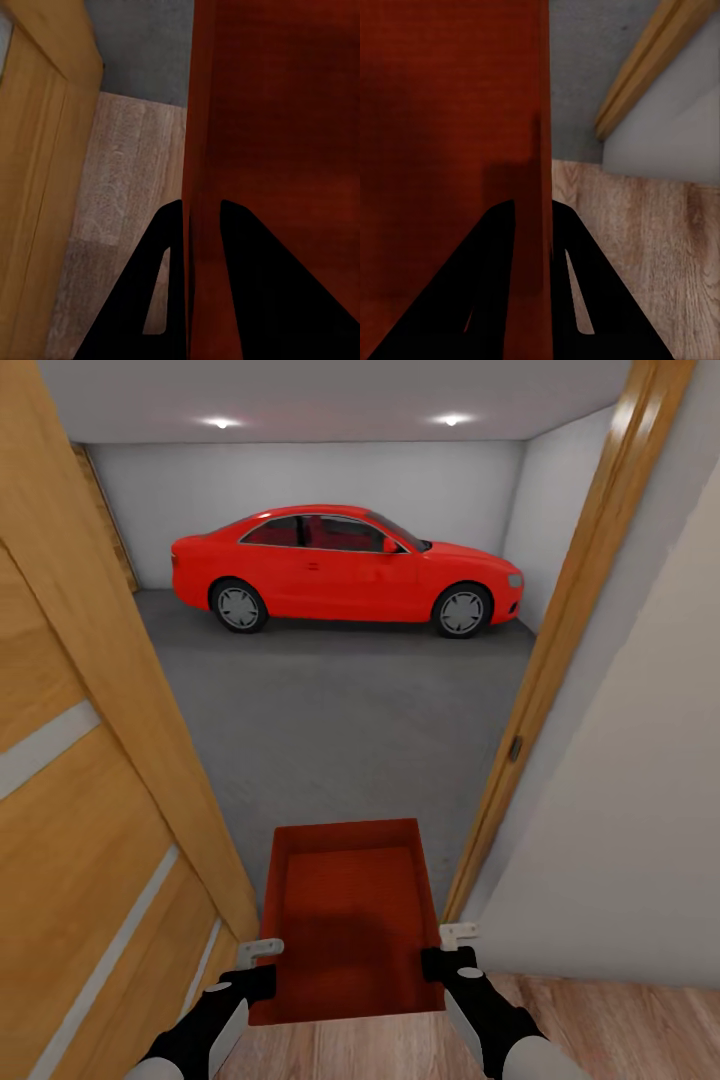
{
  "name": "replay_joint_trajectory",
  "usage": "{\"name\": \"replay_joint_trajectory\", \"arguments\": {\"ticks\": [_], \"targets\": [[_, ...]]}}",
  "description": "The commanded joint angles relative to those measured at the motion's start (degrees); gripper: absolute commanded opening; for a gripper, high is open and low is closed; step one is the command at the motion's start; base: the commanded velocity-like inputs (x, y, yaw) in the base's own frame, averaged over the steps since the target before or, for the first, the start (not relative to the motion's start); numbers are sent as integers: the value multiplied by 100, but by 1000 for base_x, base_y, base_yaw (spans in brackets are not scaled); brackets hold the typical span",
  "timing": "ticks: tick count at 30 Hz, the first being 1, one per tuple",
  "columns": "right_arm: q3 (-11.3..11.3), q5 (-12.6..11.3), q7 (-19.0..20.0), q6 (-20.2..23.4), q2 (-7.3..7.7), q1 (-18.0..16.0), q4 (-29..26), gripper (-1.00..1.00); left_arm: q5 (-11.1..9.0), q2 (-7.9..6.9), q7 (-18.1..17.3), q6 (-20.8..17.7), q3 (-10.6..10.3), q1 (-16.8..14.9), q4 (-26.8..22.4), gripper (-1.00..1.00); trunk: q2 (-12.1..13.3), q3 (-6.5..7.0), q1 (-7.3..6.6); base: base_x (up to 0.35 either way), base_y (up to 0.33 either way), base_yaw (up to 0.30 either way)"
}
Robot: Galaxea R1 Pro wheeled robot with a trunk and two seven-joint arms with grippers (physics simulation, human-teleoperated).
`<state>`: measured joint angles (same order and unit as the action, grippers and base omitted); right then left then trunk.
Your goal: Move the two storage containers from the living room to the garage. In the garage, place one container on the floor and stack the other container on top of it (either order is fine).
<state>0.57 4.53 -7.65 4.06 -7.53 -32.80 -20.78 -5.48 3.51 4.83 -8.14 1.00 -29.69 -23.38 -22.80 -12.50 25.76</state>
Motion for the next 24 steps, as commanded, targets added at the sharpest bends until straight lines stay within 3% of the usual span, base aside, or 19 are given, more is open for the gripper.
{"name": "replay_joint_trajectory", "arguments": {"ticks": [1,6,15,24], "targets": [[-347,92,-17,43,-1,-33,-14,-100,91,1,36,-31,-149,7,-17,-100,-12,-12,2,0,40,0],[-347,92,-17,43,-3,-33,-14,-100,91,1,36,-34,-151,7,-17,-100,-12,-12,2,0,11,-82],[-347,92,-17,43,-3,-34,-14,-100,93,1,36,-32,-150,7,-17,-100,-12,-12,2,0,1,-238],[-347,92,-17,43,-3,-36,-14,-100,91,1,36,-32,-149,7,-17,-100,-12,-12,2,0,108,-21]]}}
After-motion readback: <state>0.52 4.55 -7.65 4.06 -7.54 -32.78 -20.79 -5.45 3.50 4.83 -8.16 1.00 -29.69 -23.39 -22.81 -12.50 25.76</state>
